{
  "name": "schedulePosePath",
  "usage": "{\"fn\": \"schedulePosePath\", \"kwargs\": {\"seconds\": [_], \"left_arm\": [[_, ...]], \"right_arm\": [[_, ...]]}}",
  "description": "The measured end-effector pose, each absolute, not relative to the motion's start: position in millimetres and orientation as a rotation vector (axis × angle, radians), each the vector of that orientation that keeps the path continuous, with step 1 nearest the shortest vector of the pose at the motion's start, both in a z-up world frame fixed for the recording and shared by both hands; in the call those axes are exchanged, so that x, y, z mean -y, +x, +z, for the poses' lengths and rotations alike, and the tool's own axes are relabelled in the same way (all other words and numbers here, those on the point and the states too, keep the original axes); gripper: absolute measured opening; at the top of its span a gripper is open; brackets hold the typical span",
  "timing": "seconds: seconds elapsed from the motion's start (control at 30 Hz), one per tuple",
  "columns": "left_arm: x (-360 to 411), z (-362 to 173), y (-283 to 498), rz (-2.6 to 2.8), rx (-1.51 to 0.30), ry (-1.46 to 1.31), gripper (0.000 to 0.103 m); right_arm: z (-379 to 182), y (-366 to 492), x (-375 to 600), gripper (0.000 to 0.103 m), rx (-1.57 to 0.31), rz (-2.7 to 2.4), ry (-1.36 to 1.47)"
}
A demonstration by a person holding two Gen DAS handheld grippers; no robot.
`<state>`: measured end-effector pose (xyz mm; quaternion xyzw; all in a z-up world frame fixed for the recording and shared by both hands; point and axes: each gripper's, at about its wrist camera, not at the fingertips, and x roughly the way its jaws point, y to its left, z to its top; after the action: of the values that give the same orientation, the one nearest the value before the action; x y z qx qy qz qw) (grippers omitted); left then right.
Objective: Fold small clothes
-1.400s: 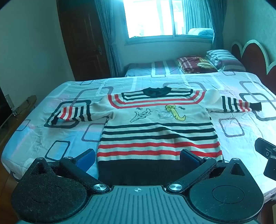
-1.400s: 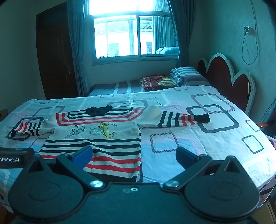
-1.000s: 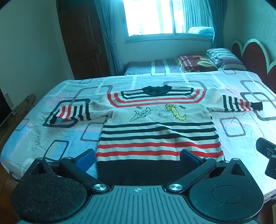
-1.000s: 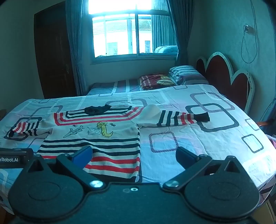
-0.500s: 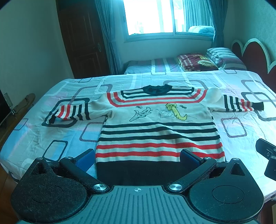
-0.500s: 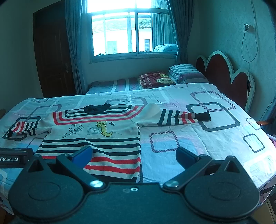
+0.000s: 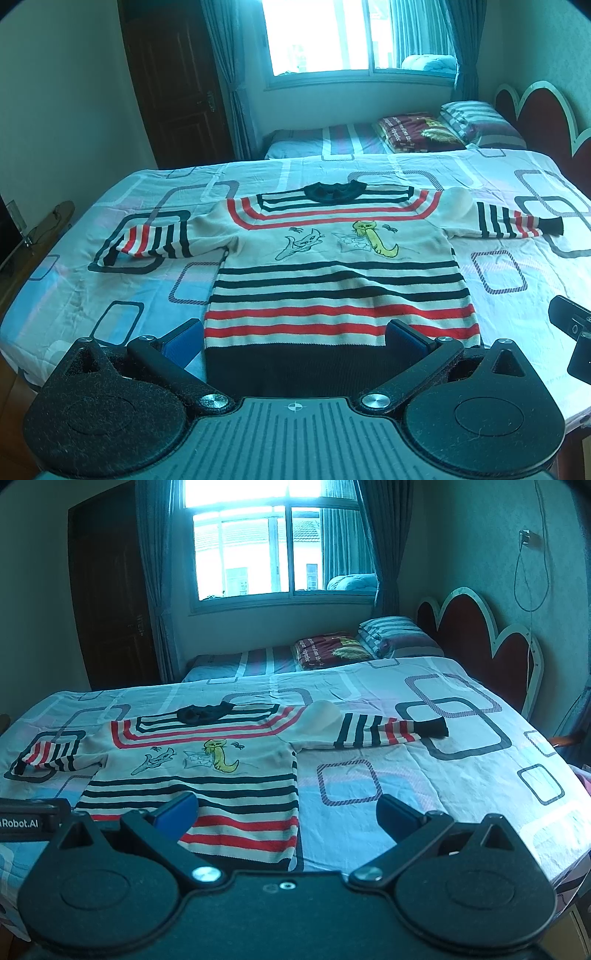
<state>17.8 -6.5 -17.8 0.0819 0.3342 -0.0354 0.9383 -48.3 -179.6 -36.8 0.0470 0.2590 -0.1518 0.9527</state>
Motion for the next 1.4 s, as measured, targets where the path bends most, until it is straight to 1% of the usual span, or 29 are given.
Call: {"fn": "schedulePosePath", "kwargs": {"seconds": [0.33,0.5,0.67,0.8,0.93,1.03,1.27,1.33,1.4], "left_arm": [[9,-12,15,-0.109,-0.696,0.118,0.103],[13,-15,18,-0.094,-0.682,0.19,0.103],[14,-21,28,-0.091,-0.75,0.247,0.103],[21,-21,40,-0.084,-0.622,0.258,0.103],[24,-23,60,-0.092,-0.627,0.262,0.103],[20,-30,83,-0.112,-0.709,0.244,0.103],[13,-46,143,-0.141,-0.761,0.238,0.103],[12,-50,166,-0.156,-0.764,0.244,0.103],[10,-54,186,-0.171,-0.768,0.248,0.103]], "right_arm": [[-39,-49,185,0.102,-0.535,-0.333,0.105],[-38,-48,187,0.102,-0.539,-0.347,0.111],[-39,-43,188,0.102,-0.548,-0.366,0.111],[-40,-33,189,0.102,-0.549,-0.383,0.108],[-43,-18,195,0.102,-0.546,-0.408,0.117],[-47,-3,198,0.102,-0.54,-0.428,0.127],[-54,40,198,0.102,-0.532,-0.463,0.147],[-55,54,198,0.1,-0.53,-0.478,0.152],[-58,70,199,0.094,-0.536,-0.5,0.159]]}}
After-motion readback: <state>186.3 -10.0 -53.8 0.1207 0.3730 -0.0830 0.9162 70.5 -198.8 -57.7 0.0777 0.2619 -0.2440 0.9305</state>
